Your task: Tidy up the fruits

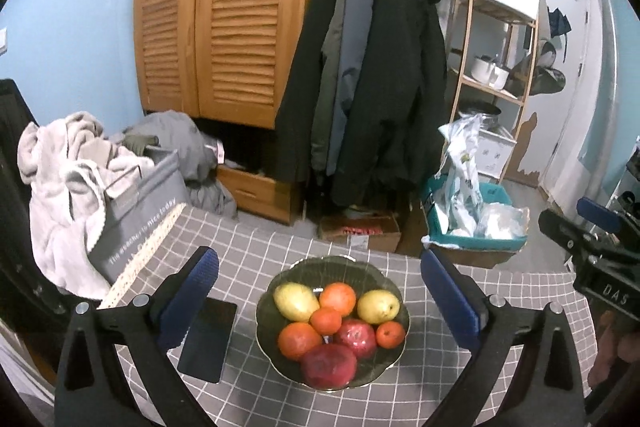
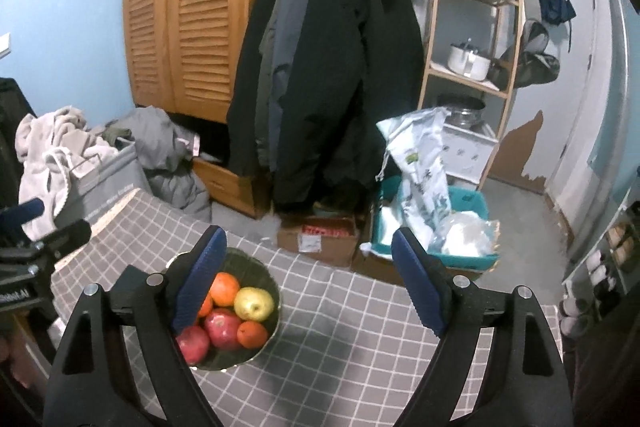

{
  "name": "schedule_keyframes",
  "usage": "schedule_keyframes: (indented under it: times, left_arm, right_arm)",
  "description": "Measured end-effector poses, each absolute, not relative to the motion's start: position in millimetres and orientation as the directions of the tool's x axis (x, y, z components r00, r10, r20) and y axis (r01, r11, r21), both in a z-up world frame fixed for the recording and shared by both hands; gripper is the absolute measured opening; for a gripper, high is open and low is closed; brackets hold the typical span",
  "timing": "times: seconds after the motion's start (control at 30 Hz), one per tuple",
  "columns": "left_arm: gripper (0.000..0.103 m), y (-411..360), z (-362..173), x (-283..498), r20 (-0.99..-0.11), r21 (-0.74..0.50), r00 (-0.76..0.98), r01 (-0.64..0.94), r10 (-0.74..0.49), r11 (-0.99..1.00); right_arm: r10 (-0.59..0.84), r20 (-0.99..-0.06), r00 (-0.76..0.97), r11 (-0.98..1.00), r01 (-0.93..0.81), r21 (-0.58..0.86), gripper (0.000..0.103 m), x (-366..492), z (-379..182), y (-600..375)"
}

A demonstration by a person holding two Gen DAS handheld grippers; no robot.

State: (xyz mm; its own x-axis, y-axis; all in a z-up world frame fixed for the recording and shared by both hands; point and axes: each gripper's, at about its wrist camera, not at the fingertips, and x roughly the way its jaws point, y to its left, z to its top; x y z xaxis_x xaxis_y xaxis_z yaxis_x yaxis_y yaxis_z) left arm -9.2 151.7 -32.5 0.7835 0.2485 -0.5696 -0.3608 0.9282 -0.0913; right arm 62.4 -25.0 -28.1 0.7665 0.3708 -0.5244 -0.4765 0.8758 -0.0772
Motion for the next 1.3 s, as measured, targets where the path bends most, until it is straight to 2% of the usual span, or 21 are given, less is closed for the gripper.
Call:
schedule_keyframes:
  times: [0.23, 1.3]
  left_arm:
    - [0.102, 142, -15, -14, -0.522, -0.096, 0.818, -0.336, 0.240, 0.937]
    - [0.102, 121, -2, -20, -0.474, -0.083, 0.851, -0.300, 0.228, 0.950]
  right_arm:
    - [0.375, -0.473, 0.797, 0.887, -0.457, -0.068, 0.084, 53, -18, -43]
    - [0.390, -0.453, 0.802, 0.882, -0.467, -0.067, 0.084, 43, -14, -54]
